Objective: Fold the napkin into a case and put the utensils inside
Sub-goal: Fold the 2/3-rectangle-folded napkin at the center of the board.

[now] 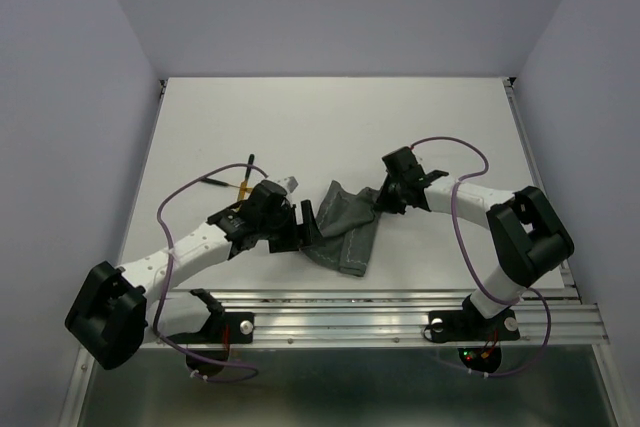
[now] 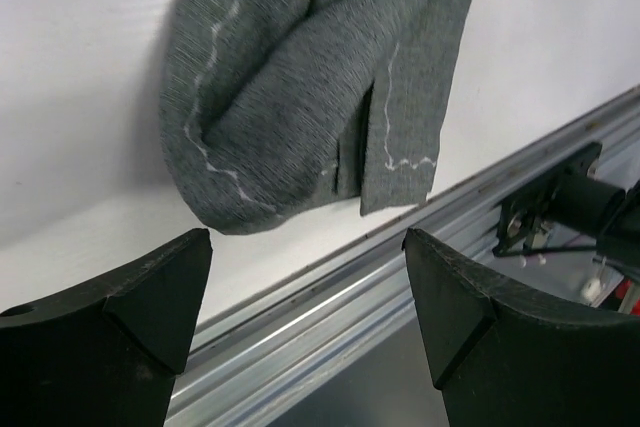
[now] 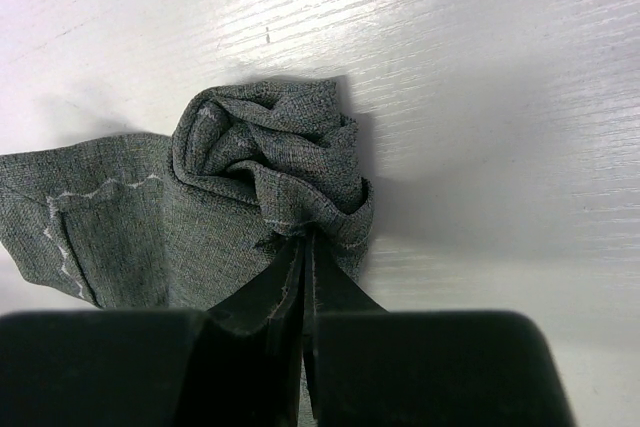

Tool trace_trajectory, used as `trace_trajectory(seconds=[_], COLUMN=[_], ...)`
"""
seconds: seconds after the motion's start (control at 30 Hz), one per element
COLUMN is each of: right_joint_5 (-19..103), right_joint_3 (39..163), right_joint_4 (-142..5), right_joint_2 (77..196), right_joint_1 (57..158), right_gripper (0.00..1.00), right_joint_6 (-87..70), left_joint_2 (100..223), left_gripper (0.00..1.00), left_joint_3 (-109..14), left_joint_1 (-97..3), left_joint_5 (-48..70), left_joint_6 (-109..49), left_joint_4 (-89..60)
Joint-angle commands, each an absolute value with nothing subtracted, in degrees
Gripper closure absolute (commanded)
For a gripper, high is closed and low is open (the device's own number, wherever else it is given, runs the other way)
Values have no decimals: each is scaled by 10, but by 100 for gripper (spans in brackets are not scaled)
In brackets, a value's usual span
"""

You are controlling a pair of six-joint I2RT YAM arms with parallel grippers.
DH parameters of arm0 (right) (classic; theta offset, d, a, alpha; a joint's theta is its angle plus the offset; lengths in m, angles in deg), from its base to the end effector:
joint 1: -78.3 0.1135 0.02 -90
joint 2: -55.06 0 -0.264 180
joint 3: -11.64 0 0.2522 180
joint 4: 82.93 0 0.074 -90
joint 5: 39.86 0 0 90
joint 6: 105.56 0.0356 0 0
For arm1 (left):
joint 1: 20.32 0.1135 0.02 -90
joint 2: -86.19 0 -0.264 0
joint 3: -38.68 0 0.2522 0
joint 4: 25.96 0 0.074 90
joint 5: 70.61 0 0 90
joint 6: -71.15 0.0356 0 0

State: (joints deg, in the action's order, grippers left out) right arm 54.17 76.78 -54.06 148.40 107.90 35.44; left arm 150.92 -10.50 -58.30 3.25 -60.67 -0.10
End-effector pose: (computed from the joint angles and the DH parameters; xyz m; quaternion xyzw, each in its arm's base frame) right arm 0.2770 0.1545 0.1660 0.1877 0.9399 0.1575 0.2378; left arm 0.1763 -0.1502 0.2131 0.0275 0.9038 -0.3595 0.2304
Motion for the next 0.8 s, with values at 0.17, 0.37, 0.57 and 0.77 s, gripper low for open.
trace_trajectory(seconds=[0.17,0.37,0.57,0.77], right_joint_5=[551,558,560,575], right_joint_3=[790,776,738,692], right_joint_4=[-534,-525,-518,-505], right_joint_2=[1462,1441,1377,1307], right_joint_1=[1074,1074,1074,1074], right_gripper=[97,96,95,89], right_joint_6=[365,380,413,439], left_joint_2=[1534,1595,1638,1688], left_gripper=[14,34,73,89], left_joint_3=[-86,-97,-126,-174], left_joint_1=[-618,-624,-625,-617], left_joint_5=[11,39,70,92], left_joint_6=[-609,-608,-595,-562], left_joint_4=[-62,-93,-98,-91])
